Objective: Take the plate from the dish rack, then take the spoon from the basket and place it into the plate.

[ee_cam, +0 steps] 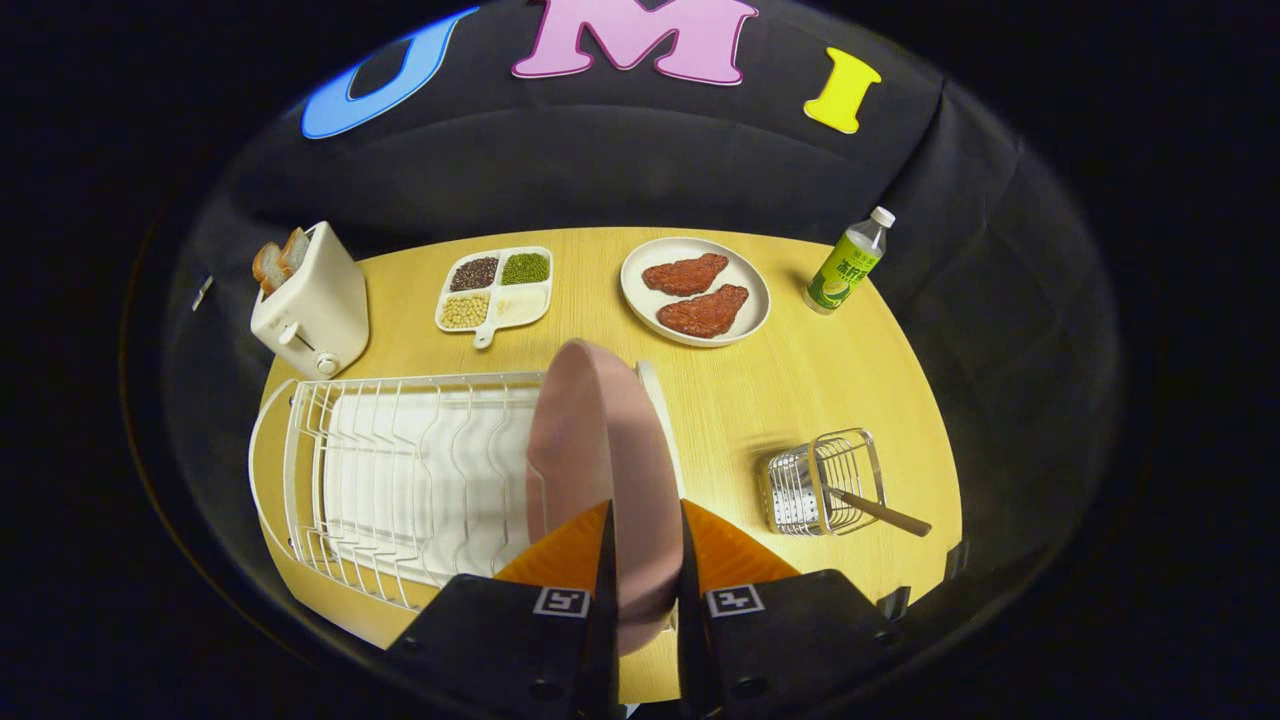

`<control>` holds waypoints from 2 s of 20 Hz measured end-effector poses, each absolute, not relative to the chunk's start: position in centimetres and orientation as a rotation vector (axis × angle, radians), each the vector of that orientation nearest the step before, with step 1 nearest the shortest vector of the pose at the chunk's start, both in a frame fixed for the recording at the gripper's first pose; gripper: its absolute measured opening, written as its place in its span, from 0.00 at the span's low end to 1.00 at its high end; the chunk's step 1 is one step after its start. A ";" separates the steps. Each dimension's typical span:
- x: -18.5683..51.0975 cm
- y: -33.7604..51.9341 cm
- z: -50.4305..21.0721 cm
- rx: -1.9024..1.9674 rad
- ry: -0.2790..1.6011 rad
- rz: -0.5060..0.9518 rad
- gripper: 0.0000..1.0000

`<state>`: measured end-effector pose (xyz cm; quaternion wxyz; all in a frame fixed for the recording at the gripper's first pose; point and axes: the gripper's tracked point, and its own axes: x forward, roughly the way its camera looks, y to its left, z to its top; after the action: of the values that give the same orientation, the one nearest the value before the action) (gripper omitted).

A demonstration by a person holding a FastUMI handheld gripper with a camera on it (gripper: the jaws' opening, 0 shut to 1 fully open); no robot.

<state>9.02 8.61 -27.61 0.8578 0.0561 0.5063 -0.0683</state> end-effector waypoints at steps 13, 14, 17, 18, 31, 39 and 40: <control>11.0 7.8 -24.7 -0.155 1.023 -0.126 0.26; 11.5 7.8 -24.1 -0.205 1.016 -0.130 0.26; 13.6 6.9 -21.0 -0.352 0.936 -0.150 0.26; 13.9 7.0 -20.2 -0.347 0.920 -0.142 0.26; 2.5 3.6 -17.7 0.271 0.845 -0.010 0.26; -9.3 4.0 -21.6 0.624 0.923 0.063 0.26; -10.6 4.5 -22.5 0.649 0.940 0.077 0.26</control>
<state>-10.58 4.47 -22.54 0.8405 0.3073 0.4447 0.0365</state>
